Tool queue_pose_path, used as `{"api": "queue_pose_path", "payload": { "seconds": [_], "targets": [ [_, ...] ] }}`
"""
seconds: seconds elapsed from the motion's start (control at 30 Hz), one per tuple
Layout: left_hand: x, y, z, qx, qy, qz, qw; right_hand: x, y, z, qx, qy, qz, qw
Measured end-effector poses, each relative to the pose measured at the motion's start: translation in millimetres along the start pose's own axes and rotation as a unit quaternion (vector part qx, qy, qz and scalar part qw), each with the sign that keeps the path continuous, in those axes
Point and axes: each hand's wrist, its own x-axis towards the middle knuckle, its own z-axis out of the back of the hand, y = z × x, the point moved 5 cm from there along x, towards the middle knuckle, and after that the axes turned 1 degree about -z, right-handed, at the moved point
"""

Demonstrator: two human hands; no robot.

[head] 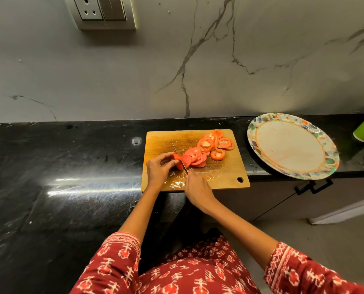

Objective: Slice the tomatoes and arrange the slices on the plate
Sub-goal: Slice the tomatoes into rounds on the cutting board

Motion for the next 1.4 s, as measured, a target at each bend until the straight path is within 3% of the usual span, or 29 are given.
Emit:
{"api": "queue_pose_path", "payload": {
  "seconds": [1.4],
  "targets": [
    [-2.5,4.7,3.3,-0.001,-0.017,-0.008,1.000,3.4,-12.8,-10.7,-0.035,0.036,-0.025,0.998]
  ]
}}
